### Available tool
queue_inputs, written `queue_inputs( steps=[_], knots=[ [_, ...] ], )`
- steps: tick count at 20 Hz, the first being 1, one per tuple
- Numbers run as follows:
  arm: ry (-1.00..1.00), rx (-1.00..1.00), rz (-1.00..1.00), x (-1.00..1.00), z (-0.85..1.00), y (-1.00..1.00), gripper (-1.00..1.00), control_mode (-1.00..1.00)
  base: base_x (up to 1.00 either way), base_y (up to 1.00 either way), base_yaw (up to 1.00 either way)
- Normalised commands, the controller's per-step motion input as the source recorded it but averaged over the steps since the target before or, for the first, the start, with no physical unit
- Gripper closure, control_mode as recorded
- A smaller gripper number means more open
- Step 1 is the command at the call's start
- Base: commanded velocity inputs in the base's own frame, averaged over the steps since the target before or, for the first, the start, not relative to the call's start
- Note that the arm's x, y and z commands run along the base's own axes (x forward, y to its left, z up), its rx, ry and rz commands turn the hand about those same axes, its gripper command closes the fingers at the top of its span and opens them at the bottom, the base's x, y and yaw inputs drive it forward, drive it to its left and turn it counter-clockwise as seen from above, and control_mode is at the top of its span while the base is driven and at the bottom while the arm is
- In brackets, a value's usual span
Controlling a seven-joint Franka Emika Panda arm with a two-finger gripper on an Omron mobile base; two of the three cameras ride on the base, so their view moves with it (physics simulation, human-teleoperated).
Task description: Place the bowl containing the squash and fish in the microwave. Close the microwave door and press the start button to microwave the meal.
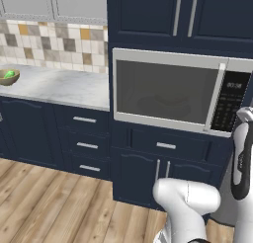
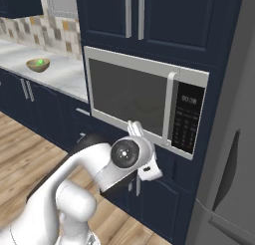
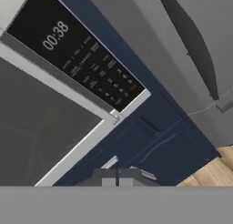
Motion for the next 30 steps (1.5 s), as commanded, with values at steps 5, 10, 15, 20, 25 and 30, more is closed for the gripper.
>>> queue_inputs(
  steps=[5, 10, 15, 20, 25, 30],
  knots=[
    [0.00, 0.13, -0.12, 0.00, 0.00, -0.22, 1.00, -1.00, 0.00, 0.00, 0.00],
    [0.00, 0.09, -0.10, 0.02, -0.04, 0.05, 1.00, -1.00, 0.00, 0.00, 0.00],
    [0.00, 0.06, -0.05, 0.24, -0.20, 0.19, 1.00, -1.00, 0.00, 0.00, 0.00],
    [0.00, 0.06, -0.01, 0.25, -0.19, 0.06, 1.00, -1.00, 0.00, 0.00, 0.00],
    [-0.01, 0.08, 0.00, 0.24, -0.25, 0.00, 1.00, -1.00, 0.00, 0.00, 0.00],
    [-0.08, 0.12, 0.00, 0.18, -0.12, 0.00, 1.00, -1.00, 0.00, 0.00, 0.00]
  ],
)
